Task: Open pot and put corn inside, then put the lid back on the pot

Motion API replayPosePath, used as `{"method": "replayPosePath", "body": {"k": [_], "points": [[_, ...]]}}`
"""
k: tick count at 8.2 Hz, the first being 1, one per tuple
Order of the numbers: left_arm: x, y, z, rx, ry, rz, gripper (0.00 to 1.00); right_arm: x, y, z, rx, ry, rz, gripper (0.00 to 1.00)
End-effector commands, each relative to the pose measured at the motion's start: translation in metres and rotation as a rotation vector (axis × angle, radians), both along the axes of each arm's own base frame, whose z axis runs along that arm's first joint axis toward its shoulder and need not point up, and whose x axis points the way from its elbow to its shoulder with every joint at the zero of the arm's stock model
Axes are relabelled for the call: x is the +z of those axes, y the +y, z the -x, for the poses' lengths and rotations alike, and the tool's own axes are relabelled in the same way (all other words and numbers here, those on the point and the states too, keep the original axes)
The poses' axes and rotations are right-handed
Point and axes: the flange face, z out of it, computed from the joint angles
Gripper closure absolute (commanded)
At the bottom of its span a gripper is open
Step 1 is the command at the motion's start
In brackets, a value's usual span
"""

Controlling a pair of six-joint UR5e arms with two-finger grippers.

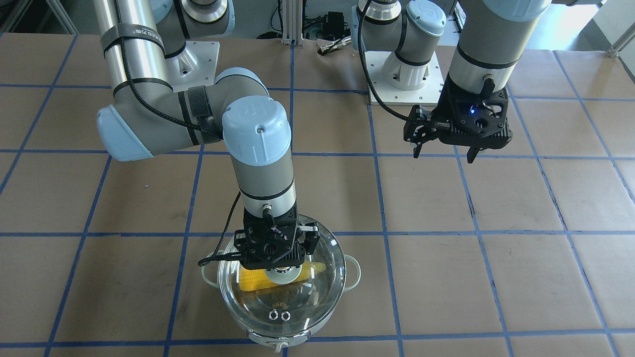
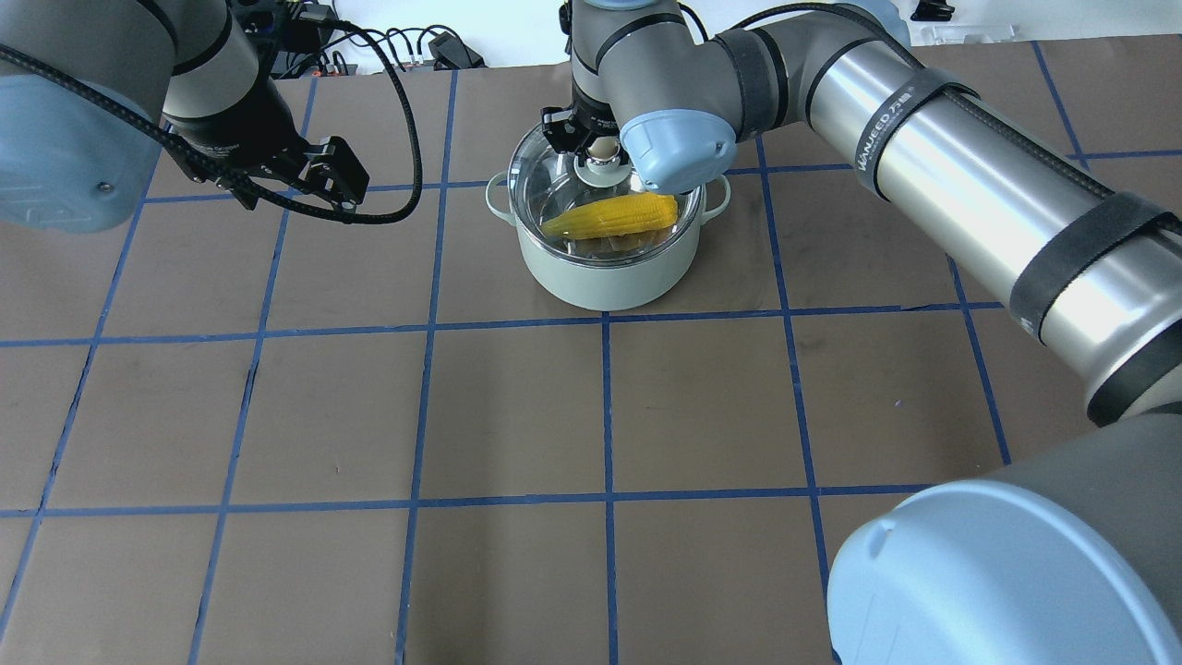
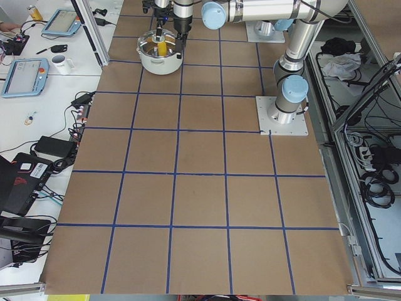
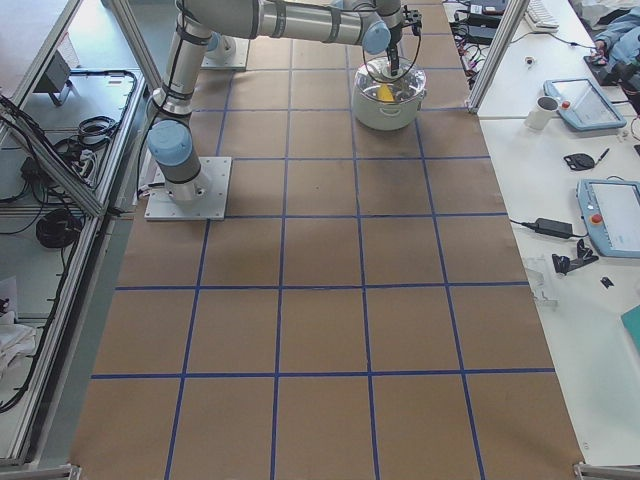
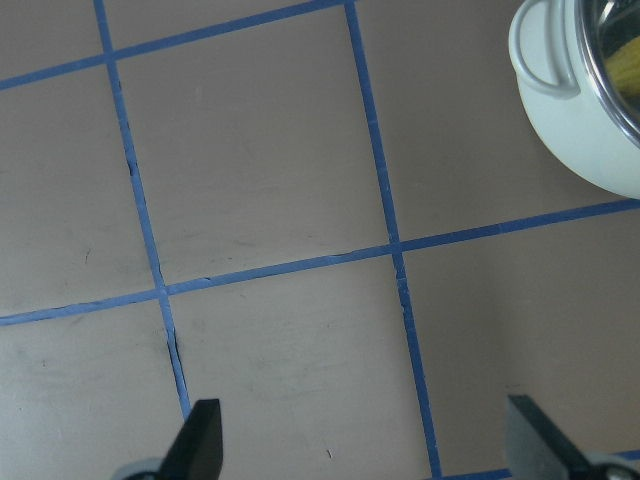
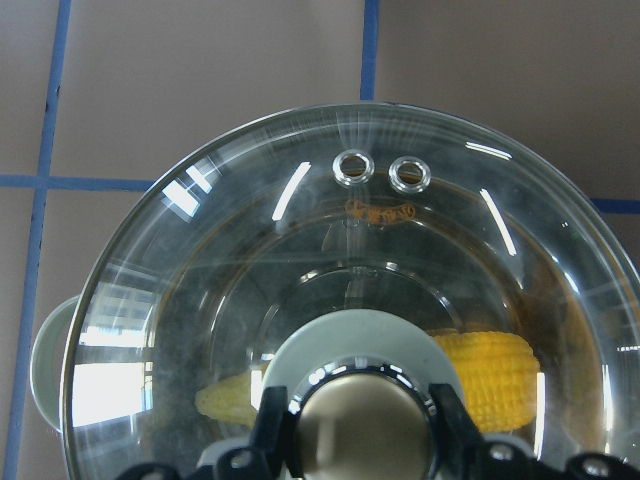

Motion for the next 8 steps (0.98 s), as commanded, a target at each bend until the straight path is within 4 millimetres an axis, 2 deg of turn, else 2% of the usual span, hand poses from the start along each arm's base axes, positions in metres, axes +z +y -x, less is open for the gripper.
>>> {"method": "replayPosePath", "body": {"k": [1, 8], "points": [[-0.0027, 0.0002, 0.0, 0.043, 0.003, -0.002, 0.0, -0.0045, -0.0003, 0.0, -0.001, 0.002, -0.007, 0.63], [-0.0031, 0.0005, 0.0007, 0.044, 0.011, -0.005, 0.0, 0.0006, 0.0012, 0.0037, -0.031, 0.025, -0.002, 0.63]]}}
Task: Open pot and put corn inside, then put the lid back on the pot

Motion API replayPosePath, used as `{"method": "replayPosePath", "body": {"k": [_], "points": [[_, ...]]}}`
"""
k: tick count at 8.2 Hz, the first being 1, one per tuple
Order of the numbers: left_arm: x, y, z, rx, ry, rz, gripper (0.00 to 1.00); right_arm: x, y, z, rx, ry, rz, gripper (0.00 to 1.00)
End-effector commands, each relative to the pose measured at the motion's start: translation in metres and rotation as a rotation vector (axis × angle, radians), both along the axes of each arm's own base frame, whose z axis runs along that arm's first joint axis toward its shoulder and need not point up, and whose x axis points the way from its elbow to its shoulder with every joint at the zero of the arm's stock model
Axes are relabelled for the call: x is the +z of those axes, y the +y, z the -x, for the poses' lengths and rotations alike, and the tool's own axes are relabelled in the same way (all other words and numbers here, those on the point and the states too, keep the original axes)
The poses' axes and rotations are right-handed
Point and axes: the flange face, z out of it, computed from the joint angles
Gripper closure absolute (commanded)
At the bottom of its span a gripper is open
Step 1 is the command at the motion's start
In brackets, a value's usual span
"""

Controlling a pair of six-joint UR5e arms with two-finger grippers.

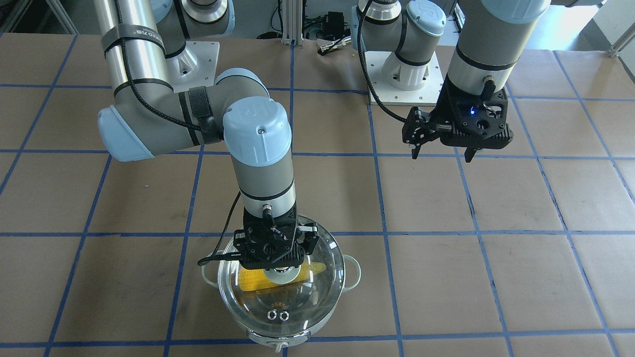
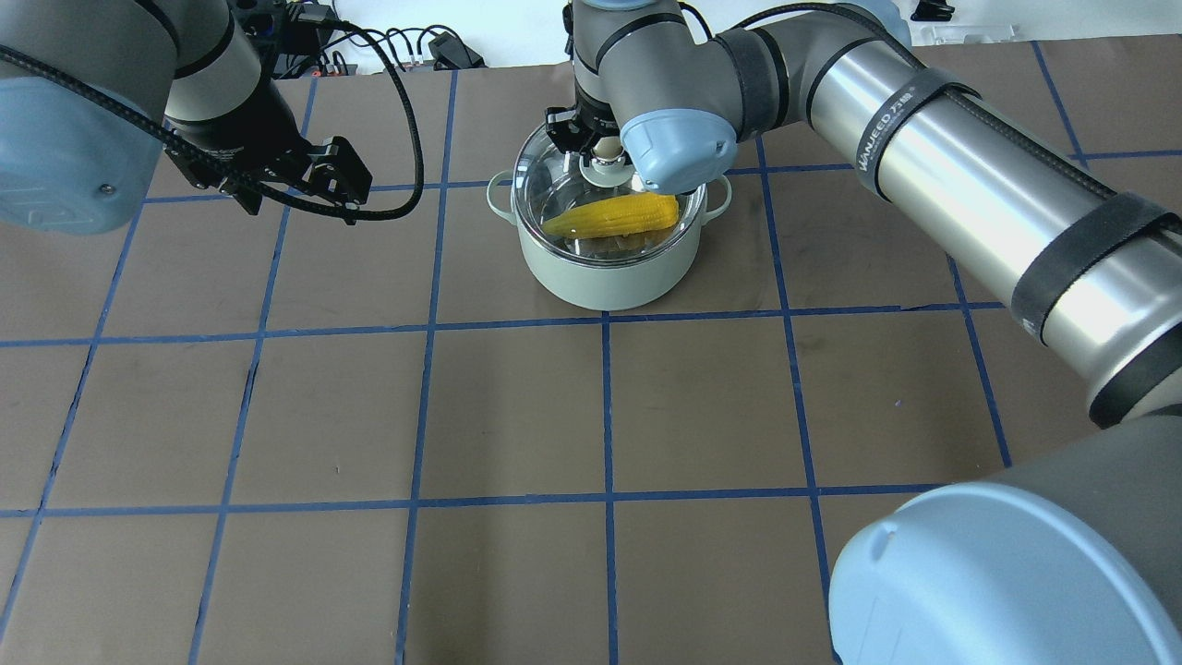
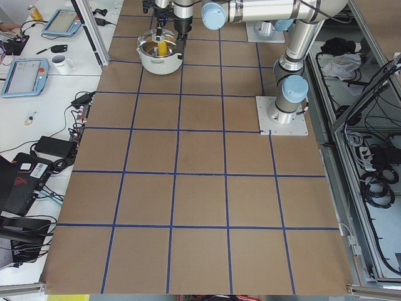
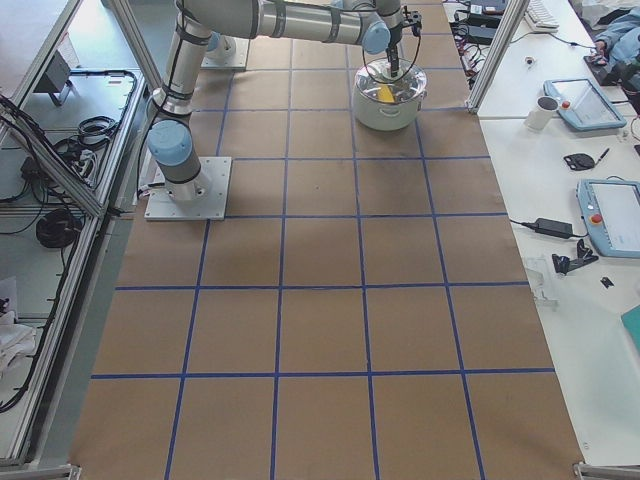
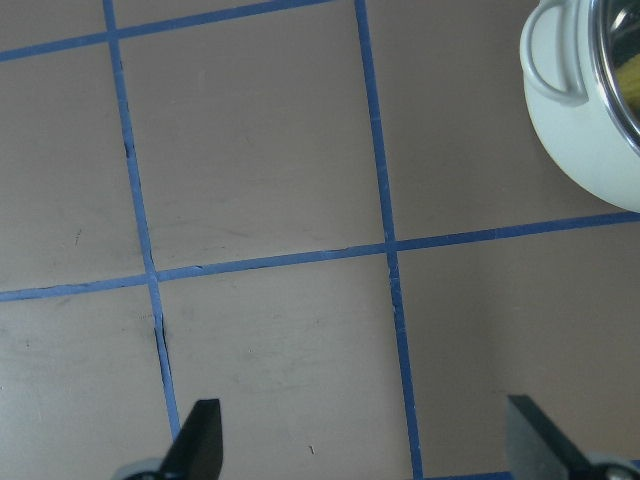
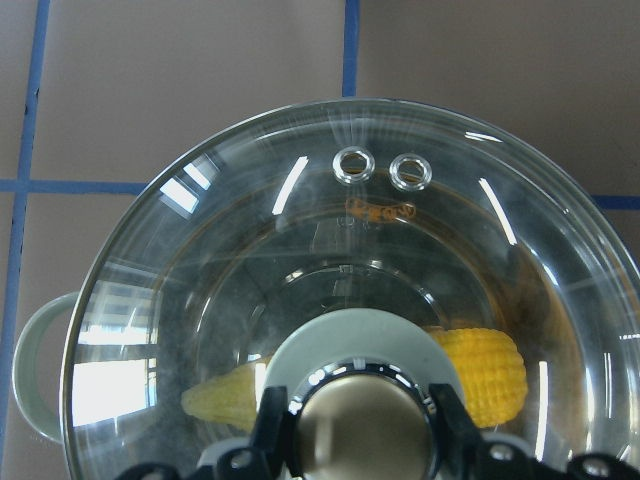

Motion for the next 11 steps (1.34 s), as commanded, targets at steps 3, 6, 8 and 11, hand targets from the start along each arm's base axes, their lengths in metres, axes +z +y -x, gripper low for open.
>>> {"method": "replayPosePath", "body": {"k": [3, 6, 8, 11], "points": [[-0.0013, 0.0012, 0.0, 0.0, 0.0, -0.013, 0.0, -0.0016, 0.002, 0.0007, -0.014, 0.004, -0.023, 0.62], [-0.0016, 0.0013, -0.0011, 0.002, -0.003, -0.016, 0.0, 0.0003, 0.0023, -0.0002, -0.036, -0.012, -0.024, 0.62], [-0.0016, 0.0013, -0.0011, 0.002, -0.003, -0.016, 0.0, -0.0006, 0.002, -0.0004, -0.026, -0.011, -0.024, 0.63], [-0.0023, 0.0017, -0.0004, 0.0, -0.004, -0.017, 0.0, -0.0021, 0.0017, -0.0005, -0.021, -0.009, -0.024, 0.62]]}}
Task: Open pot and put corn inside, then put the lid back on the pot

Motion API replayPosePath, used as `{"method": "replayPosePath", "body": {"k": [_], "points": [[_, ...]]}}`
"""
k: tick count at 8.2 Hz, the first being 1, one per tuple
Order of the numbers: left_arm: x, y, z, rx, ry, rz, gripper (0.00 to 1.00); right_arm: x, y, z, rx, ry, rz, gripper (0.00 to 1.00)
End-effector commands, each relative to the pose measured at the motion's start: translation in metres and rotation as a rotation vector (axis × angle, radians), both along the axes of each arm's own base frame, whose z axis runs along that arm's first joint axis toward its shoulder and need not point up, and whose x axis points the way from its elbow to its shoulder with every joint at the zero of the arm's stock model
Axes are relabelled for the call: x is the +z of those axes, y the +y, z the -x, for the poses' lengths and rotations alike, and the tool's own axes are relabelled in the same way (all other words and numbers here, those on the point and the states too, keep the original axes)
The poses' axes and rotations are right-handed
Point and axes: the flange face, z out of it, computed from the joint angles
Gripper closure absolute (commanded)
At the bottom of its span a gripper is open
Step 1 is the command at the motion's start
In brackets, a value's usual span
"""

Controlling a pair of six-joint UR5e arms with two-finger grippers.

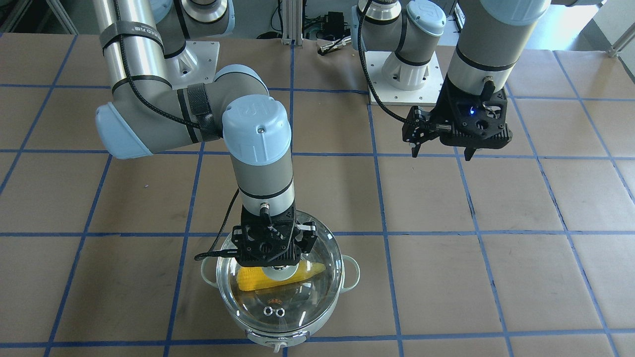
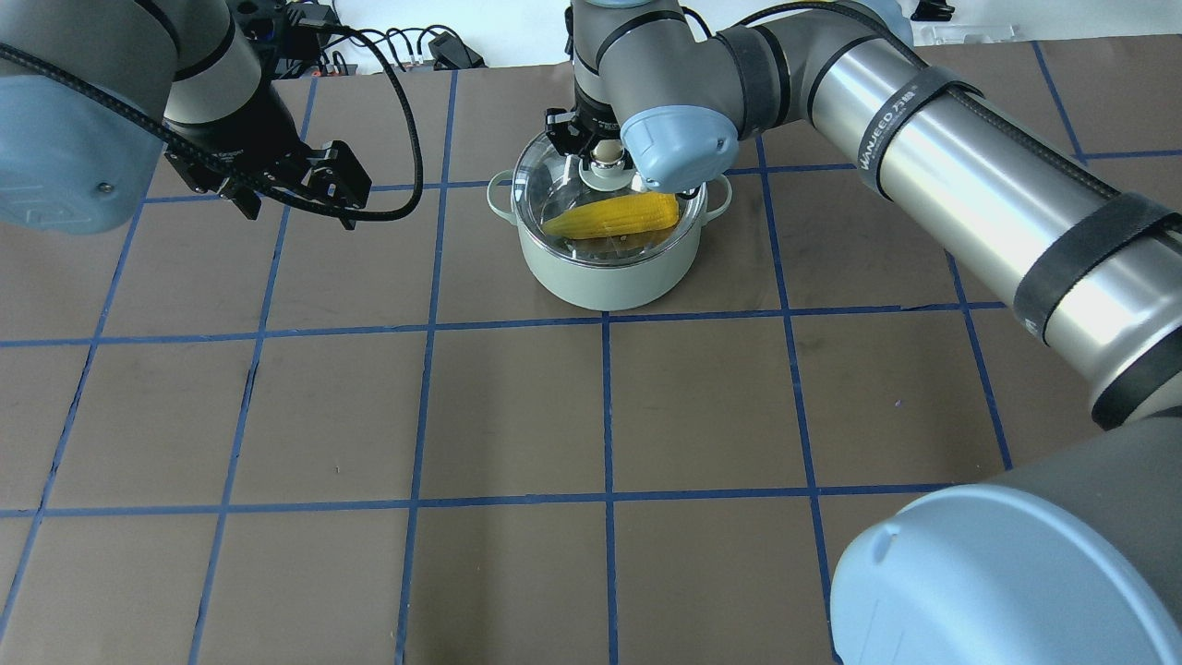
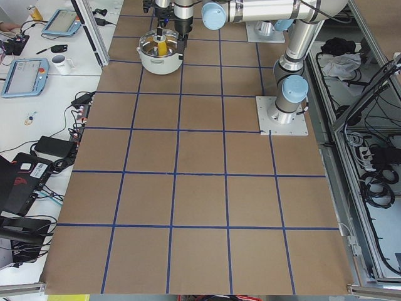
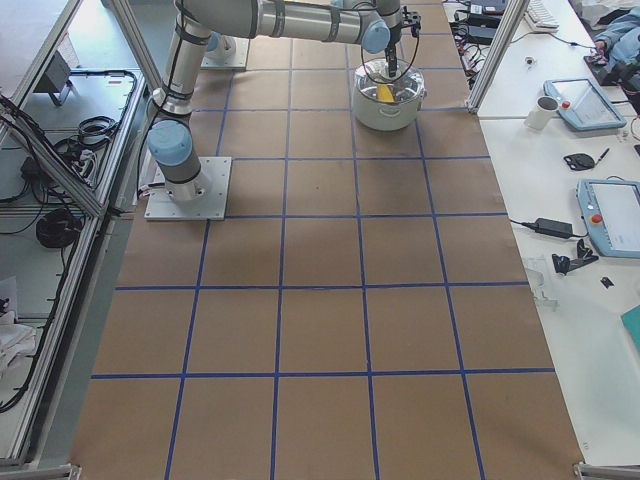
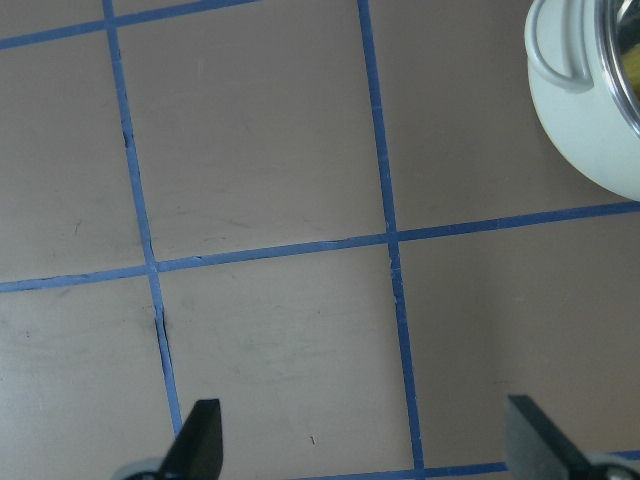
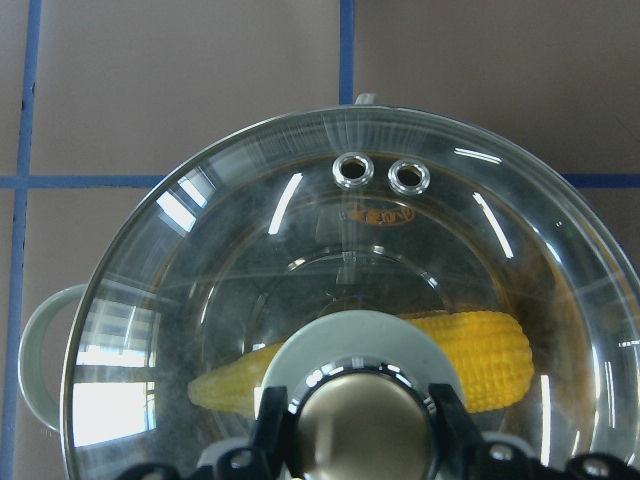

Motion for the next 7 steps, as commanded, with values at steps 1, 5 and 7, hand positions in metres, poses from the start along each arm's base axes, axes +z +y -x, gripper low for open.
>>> {"method": "replayPosePath", "body": {"k": [1, 5, 7], "points": [[-0.0007, 0.0001, -0.0006, 0.001, -0.001, -0.002, 0.0, -0.0018, -0.0003, -0.0001, 0.007, 0.002, 0.0, 0.62], [-0.0045, 0.0024, -0.0031, 0.001, -0.003, -0.01, 0.0, -0.0005, -0.0009, -0.0003, 0.015, 0.002, 0.007, 0.62], [0.0004, 0.0051, -0.0032, 0.003, -0.004, 0.001, 0.0, -0.0034, -0.0012, -0.0004, 0.019, 0.004, 0.002, 0.62]]}}
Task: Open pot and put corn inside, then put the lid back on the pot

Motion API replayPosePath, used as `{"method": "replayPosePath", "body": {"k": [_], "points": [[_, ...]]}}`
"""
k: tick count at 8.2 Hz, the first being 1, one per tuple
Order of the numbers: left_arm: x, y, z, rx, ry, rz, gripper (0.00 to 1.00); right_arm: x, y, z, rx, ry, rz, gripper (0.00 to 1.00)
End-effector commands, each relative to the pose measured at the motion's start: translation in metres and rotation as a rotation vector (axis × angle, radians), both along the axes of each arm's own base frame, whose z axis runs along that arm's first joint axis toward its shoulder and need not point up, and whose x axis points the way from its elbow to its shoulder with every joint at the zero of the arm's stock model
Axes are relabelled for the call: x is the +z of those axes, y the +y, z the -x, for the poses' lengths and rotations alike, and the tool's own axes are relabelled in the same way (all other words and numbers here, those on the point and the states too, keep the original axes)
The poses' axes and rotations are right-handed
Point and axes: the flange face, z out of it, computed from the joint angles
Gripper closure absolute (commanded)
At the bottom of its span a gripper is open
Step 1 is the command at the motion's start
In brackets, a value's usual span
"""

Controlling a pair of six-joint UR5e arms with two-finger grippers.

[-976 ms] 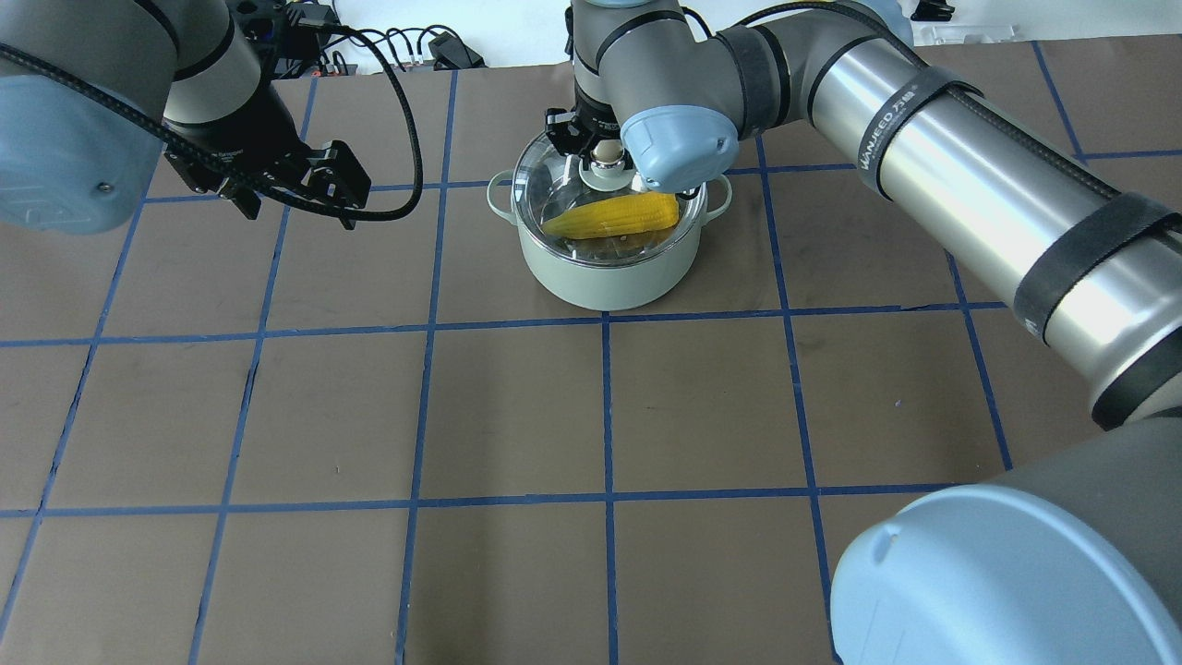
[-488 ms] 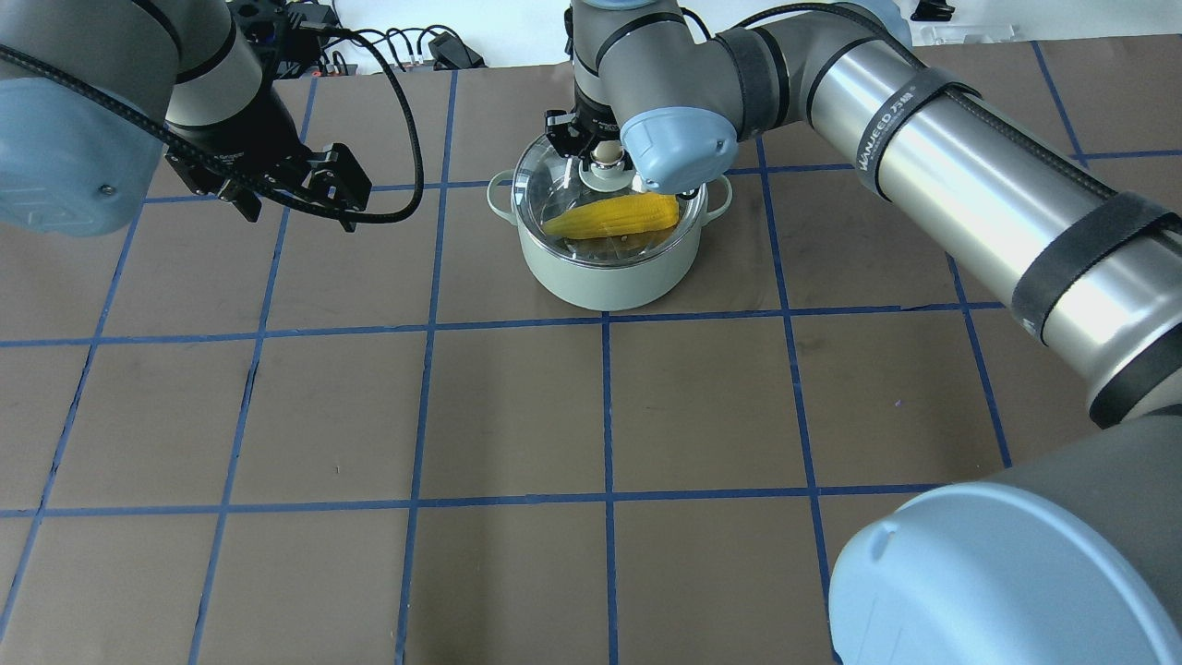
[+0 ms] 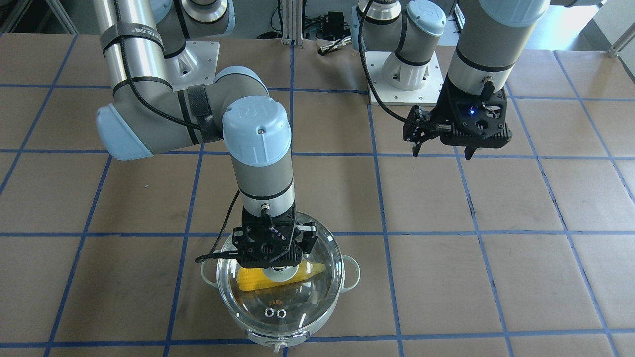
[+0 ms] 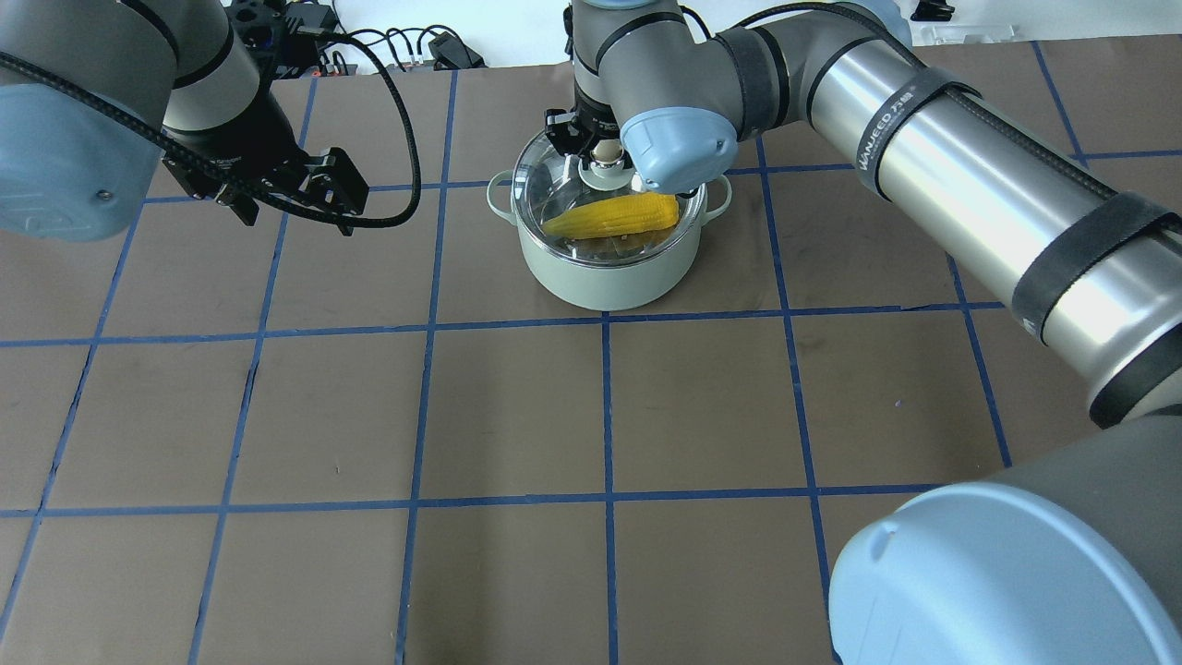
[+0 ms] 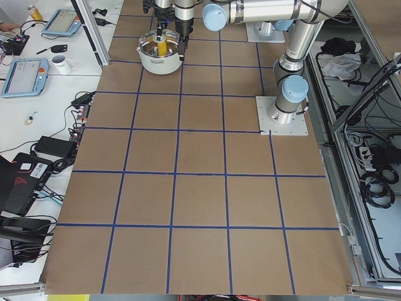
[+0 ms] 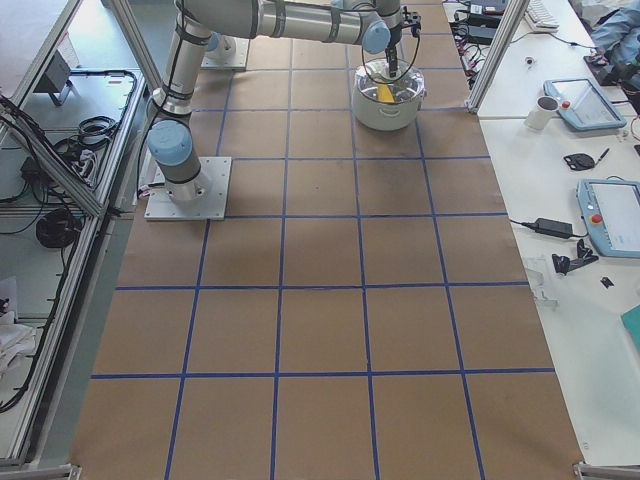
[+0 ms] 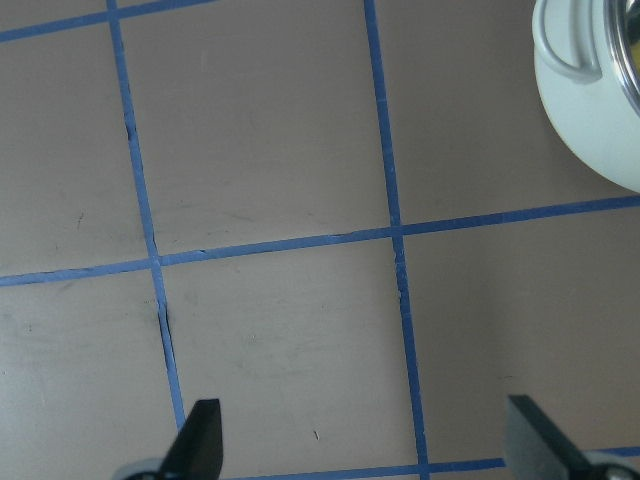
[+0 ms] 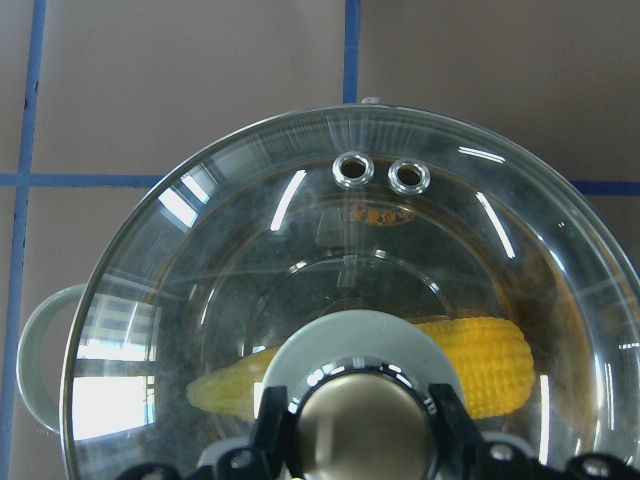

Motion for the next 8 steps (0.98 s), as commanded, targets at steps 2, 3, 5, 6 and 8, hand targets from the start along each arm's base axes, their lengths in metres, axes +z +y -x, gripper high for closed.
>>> {"method": "replayPosePath", "body": {"k": [2, 3, 5, 6, 8], "points": [[0.001, 0.002, 0.0, 0.002, 0.003, -0.001, 0.0, -0.003, -0.001, 0.0, 0.004, 0.002, -0.002, 0.62], [-0.001, 0.008, 0.0, 0.003, 0.003, -0.029, 0.0, -0.003, -0.001, 0.0, 0.004, 0.002, -0.002, 0.62], [0.002, 0.007, -0.005, 0.004, -0.003, -0.025, 0.0, -0.009, -0.002, -0.001, 0.01, 0.006, -0.011, 0.44], [0.002, 0.005, -0.015, 0.02, -0.002, -0.027, 0.0, -0.009, -0.002, -0.001, 0.006, 0.005, -0.011, 0.29], [0.001, 0.006, -0.019, 0.026, -0.002, -0.035, 0.0, -0.006, -0.001, 0.0, 0.005, 0.002, -0.009, 0.0]]}}
